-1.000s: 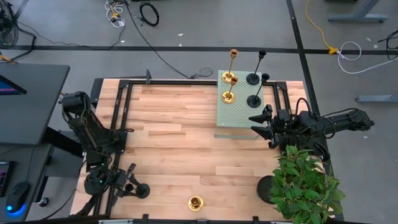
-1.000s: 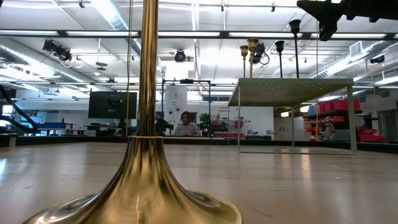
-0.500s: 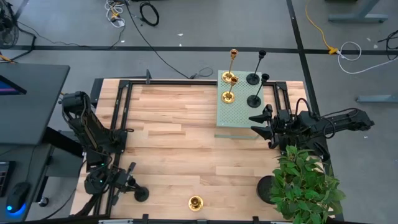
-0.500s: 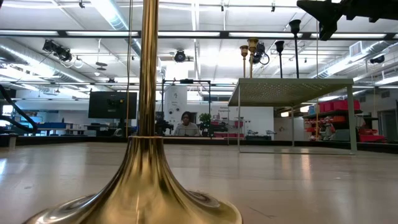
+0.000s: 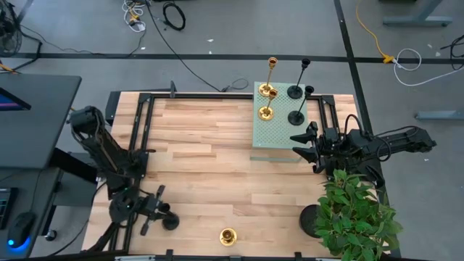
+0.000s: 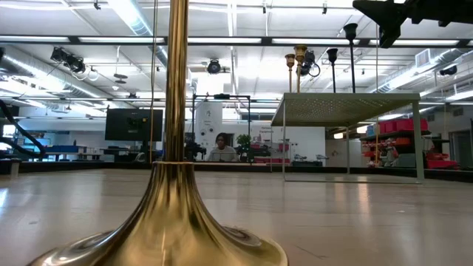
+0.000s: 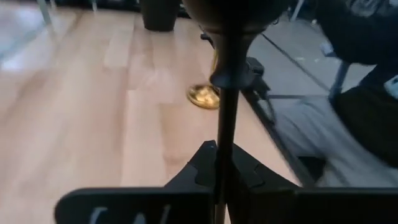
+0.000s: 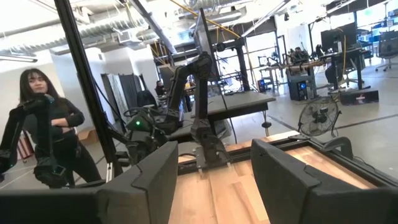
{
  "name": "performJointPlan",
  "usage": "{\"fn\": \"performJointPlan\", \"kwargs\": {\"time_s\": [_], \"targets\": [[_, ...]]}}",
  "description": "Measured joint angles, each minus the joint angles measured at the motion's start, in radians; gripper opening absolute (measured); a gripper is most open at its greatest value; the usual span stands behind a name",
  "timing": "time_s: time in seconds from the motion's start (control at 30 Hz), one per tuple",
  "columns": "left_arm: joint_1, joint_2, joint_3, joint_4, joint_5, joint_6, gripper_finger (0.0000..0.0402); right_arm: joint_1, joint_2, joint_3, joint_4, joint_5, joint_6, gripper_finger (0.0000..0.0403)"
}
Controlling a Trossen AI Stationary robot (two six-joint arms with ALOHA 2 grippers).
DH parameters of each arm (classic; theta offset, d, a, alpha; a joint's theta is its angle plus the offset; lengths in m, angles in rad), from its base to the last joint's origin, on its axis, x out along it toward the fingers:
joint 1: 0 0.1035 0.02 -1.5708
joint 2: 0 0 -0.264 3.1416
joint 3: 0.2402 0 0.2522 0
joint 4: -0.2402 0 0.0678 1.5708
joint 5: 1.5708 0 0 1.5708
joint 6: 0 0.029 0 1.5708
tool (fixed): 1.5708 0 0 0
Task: Pick & Place candle stick holders
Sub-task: Put the black candle holder on top of the shelf aligned with the other black candle holders
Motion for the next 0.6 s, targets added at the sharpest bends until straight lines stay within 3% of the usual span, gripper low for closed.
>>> {"fn": "performJointPlan", "kwargs": {"time_s": [0.23, 0.37, 0.6], "targets": [[0.148, -0.002, -0.001, 0.242, 0.096, 0.349, 0.0012, 0.000, 0.002, 0.000, -0.002, 0.000, 0.000, 0.0204], [0.258, -0.024, 0.000, 0.259, 0.168, 0.371, 0.0008, 0.000, 0.010, 0.000, -0.008, 0.000, 0.000, 0.0204], [0.482, -0.045, 0.000, 0.298, 0.408, 0.365, 0.0014, 0.000, 0.037, 0.000, -0.019, -0.001, 0.000, 0.0204]]}}
